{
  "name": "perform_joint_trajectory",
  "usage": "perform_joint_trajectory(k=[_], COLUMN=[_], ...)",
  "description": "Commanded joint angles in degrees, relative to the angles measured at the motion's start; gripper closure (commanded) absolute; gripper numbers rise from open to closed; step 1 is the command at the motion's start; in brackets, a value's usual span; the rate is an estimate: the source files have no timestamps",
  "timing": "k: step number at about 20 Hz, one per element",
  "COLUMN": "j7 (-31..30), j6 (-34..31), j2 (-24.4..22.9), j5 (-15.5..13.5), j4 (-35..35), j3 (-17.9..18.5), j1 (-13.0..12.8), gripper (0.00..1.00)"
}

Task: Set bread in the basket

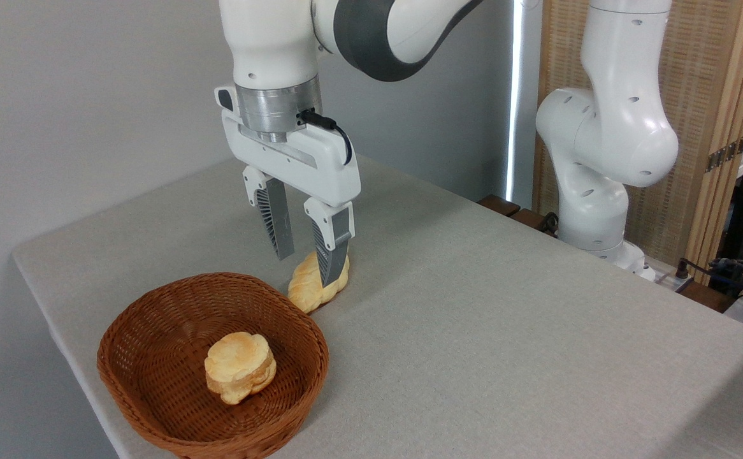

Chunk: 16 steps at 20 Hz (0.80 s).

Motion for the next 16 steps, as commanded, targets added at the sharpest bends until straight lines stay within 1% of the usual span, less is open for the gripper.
perform_joint_trajectory(k=[1,5,7,11,14,16], j7=[-2.53,-5.42,-8.49,-19.91,-27.47,-31.52], j6=[-1.39,-1.3,-1.13,0.36,3.61,7.56], j2=[0.16,1.12,1.13,1.13,1.13,1.13], j5=[-0.1,-0.1,-0.1,-0.01,-0.01,-0.01], j4=[-1.14,-2.46,-3.25,-5.18,-7.29,-9.22], j3=[-2.87,-6.3,-7.53,-10.17,-10.35,-10.35], j1=[-0.73,-0.73,-0.82,-1.09,-1.26,-1.26], gripper=[0.0,0.0,0.0,0.0,0.0,0.0])
